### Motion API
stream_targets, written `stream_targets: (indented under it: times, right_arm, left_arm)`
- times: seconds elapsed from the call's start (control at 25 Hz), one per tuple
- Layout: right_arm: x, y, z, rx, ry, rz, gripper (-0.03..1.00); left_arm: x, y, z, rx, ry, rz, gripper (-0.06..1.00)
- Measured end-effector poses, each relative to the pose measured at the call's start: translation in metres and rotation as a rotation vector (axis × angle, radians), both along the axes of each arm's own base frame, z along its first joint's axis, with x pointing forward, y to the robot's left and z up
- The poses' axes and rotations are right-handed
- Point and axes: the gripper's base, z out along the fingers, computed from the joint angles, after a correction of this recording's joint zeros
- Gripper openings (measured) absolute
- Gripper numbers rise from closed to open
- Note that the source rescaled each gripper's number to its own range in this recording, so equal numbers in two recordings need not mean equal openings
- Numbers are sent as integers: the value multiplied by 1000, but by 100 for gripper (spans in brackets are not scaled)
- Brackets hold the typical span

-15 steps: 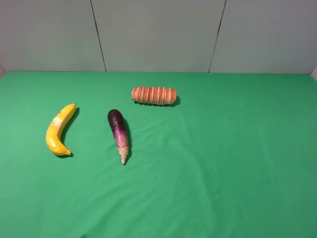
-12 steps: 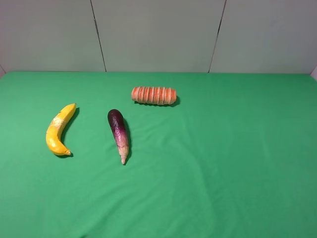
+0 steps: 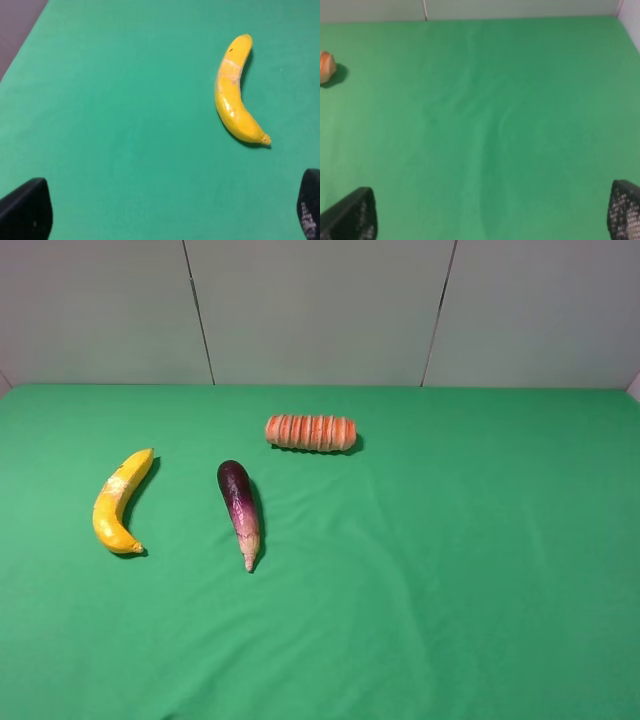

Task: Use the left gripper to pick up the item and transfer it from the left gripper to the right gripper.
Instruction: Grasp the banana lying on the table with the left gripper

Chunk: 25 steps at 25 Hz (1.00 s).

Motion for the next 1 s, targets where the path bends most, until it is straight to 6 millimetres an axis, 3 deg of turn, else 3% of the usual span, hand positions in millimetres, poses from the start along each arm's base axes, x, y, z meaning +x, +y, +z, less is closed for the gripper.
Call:
stream_targets:
  times: [0.76,1.0]
  right_arm:
    - [0,0,0,0,0,0,100]
    - [0,0,0,0,0,0,100]
  left_arm:
    - [0,2,0,20,0,13,97]
    - [-6,2,14,24,-45,15,97]
